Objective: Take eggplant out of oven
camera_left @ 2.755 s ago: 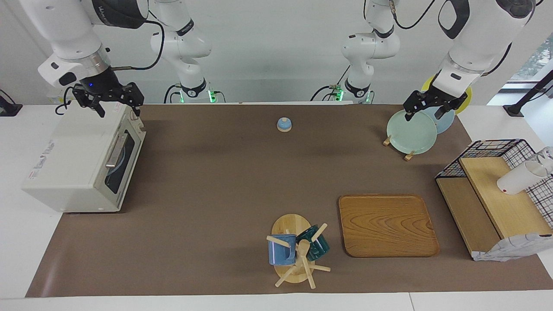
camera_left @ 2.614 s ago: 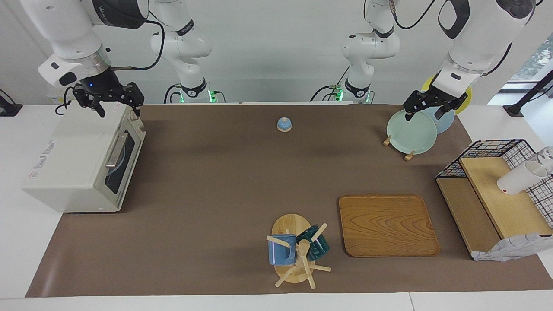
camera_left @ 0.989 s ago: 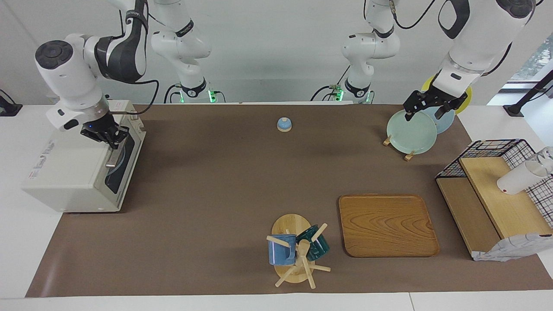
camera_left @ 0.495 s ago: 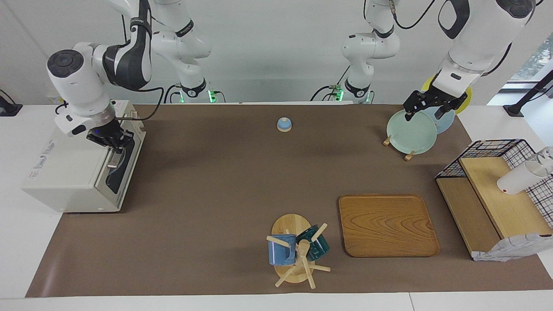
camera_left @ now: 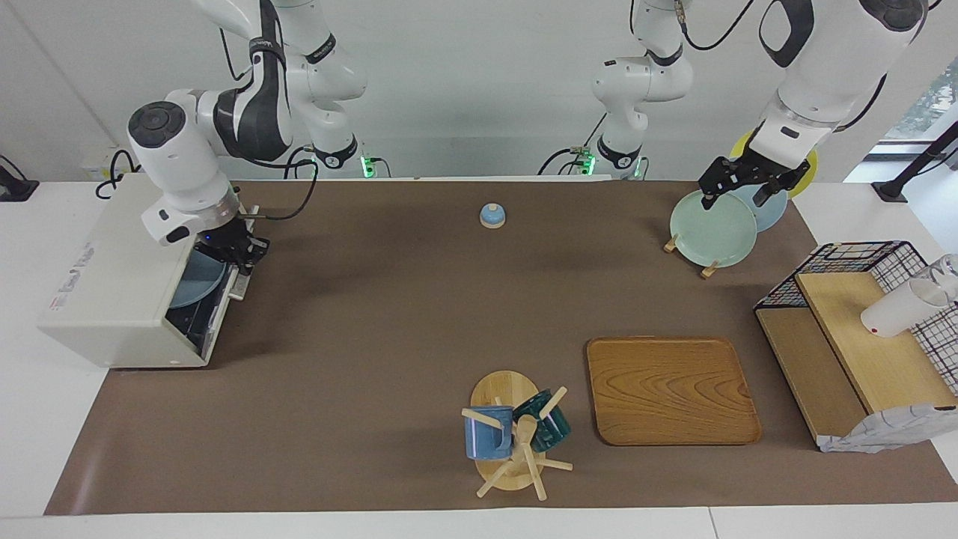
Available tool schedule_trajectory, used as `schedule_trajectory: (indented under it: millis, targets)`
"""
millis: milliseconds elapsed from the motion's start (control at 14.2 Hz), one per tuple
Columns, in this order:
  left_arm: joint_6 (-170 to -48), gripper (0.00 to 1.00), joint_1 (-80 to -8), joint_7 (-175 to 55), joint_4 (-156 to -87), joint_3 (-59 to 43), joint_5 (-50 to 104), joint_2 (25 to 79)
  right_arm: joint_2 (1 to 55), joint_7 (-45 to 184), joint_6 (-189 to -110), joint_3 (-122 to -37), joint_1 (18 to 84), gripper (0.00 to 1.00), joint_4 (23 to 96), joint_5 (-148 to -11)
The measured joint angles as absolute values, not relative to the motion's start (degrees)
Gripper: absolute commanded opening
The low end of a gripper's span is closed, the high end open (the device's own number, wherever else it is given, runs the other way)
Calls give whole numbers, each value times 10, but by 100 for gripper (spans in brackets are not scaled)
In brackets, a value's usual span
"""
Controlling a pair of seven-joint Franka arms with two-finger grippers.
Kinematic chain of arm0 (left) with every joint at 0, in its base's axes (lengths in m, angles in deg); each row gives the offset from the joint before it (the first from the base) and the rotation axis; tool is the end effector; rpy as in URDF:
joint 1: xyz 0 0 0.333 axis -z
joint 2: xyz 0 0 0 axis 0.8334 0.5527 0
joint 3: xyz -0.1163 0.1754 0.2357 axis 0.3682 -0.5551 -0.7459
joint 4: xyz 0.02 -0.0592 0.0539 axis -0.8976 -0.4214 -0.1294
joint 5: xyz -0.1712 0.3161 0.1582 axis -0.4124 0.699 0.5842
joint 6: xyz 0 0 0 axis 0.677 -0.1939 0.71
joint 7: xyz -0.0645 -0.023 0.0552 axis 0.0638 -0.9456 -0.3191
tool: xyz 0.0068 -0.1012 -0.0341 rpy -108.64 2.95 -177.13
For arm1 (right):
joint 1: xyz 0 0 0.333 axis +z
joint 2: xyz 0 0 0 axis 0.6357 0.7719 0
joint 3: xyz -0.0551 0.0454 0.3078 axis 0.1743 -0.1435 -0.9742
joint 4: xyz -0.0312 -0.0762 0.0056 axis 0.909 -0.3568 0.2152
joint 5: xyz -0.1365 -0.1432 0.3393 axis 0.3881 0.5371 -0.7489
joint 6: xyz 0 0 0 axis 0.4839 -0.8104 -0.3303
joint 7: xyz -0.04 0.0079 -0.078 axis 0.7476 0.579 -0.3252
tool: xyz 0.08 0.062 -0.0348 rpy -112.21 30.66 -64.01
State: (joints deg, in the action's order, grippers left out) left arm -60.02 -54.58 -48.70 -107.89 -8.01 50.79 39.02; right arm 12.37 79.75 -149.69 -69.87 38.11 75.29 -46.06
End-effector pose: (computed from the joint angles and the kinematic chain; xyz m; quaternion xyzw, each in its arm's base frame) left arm 0.5338 -0.0499 0.6065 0.9995 -0.0082 -0.0297 0.0056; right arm 0.5398 -0.0393 0.4300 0.9989 -0.0394 -0.0109 0.0211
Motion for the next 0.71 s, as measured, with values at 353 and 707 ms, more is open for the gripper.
schedule_trajectory:
  millis: [353,707]
  targets:
    - [-600,100,-546,-487,-1079,-80,508,390,144,808,-1583,-708,403,0,805,-477]
    - [-600,100,-546,-487,-1079,-80,508,390,190,816,-1629,-710,417,0,816,-477]
